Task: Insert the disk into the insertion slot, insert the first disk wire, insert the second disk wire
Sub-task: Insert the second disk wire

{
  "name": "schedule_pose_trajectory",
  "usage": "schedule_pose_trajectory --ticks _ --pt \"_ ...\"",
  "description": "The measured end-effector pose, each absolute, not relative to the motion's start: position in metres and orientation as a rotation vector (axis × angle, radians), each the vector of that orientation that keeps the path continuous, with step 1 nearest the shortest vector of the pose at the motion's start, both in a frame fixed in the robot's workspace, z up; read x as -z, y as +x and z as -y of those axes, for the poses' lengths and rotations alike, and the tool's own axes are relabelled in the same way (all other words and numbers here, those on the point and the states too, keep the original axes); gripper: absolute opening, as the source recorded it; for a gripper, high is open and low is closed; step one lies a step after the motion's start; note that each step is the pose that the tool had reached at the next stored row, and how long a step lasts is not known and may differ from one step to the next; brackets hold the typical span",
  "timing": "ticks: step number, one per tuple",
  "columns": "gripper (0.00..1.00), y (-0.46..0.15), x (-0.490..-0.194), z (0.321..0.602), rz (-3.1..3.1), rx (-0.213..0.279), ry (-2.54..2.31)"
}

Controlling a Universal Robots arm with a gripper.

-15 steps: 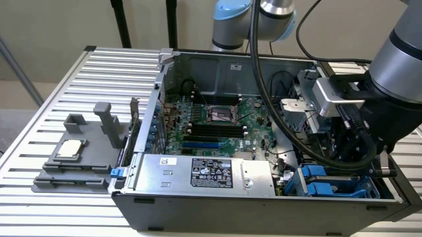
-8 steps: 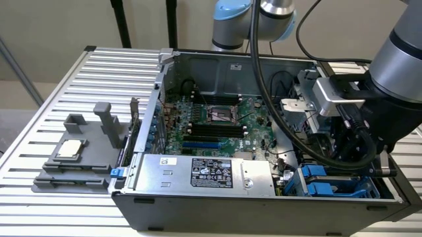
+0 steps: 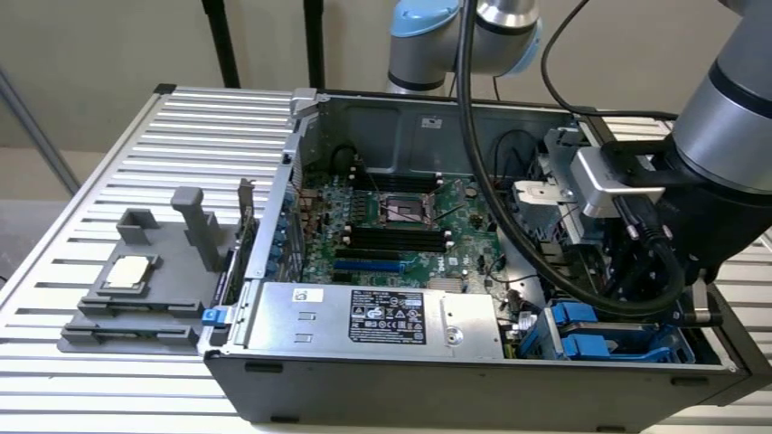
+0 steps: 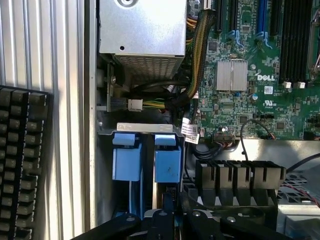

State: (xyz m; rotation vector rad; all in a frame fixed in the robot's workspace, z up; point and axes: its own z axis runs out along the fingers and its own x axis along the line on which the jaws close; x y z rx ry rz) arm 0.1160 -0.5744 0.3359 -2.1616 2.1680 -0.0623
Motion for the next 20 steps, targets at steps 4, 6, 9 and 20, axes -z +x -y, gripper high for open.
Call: schedule_pose_trajectory --ticks 4,6,9,20 --pt "0.18 0.116 -0.335 0.574 -2.167 0.061 -2.161" --pt "0.24 0.116 -0.337 0.574 -2.168 0.059 -2.162" --pt "0.24 0.116 -0.348 0.575 -2.169 0.058 -2.163" --pt "0.24 0.093 -0.352 0.579 -2.168 0.056 -2.162"
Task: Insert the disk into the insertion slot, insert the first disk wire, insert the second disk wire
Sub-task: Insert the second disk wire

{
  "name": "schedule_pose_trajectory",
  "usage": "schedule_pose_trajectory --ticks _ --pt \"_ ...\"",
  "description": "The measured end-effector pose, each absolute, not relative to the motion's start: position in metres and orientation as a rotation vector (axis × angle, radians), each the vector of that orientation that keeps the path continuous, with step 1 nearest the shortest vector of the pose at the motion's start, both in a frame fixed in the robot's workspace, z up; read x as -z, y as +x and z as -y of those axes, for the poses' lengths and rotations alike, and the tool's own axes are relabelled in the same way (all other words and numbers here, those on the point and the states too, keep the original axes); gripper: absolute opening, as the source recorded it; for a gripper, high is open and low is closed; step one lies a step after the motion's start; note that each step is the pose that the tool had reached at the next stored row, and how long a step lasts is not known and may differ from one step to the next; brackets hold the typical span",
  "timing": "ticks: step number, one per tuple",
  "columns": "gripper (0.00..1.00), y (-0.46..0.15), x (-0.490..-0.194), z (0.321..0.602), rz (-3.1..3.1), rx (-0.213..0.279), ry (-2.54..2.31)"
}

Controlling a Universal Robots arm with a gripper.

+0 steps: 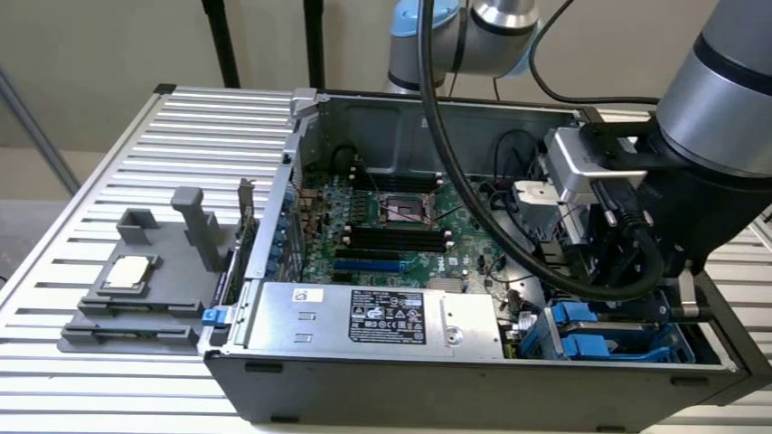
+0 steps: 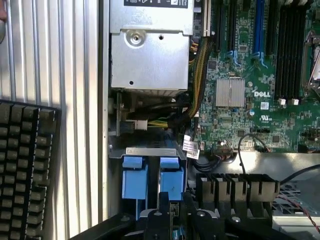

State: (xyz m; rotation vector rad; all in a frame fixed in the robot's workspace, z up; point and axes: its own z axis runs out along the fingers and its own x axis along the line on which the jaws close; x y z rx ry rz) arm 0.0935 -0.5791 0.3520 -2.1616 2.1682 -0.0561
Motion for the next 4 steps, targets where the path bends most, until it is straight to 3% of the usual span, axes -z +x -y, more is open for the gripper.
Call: schedule_pose_trajectory --ticks 4 --pt "0.24 0.0935 -0.352 0.5791 -2.168 0.056 -2.162"
